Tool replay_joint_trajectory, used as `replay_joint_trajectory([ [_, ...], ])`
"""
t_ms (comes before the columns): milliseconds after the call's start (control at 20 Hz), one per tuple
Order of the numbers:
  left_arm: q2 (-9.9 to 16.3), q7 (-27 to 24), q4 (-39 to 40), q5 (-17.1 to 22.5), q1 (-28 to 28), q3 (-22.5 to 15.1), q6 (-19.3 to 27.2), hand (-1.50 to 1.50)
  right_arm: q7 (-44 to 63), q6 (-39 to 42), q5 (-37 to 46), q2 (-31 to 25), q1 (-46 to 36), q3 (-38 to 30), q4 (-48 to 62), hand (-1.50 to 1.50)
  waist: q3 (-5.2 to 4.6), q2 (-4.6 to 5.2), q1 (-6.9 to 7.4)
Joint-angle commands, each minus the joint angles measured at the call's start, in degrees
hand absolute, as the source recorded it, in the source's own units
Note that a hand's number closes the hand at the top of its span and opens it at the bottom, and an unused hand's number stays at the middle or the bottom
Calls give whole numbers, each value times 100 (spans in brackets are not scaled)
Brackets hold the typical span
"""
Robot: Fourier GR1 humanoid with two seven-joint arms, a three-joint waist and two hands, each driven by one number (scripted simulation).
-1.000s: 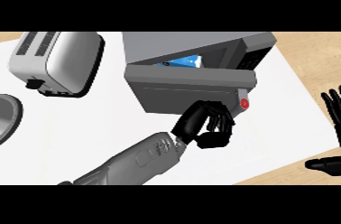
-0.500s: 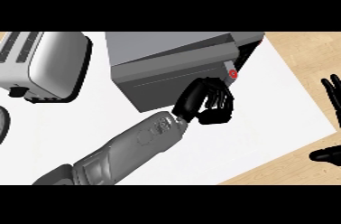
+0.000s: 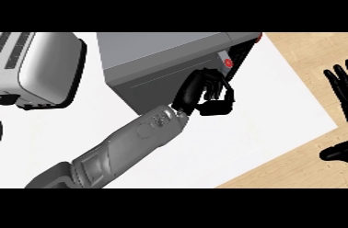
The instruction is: Pick up the milk, place it into the microwave and close the microwave
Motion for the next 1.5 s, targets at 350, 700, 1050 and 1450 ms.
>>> replay_joint_trajectory([
  [350,-240,-99,126,232,-548,1,180,150,208,788,-136,-284,-305,369,-342,-150,15,29,-203],
  [700,-242,-82,185,406,-616,-30,278,150,352,1354,-47,-449,-589,918,-1118,150,21,-1,-245],
  [1050,-241,-137,356,479,-757,-51,406,150,615,1356,-239,-492,-655,1095,-1618,150,27,-16,-375],
  [1450,-237,-223,337,620,-665,-72,582,150,843,1323,-373,-473,-570,1306,-2094,150,29,-5,-534],
])
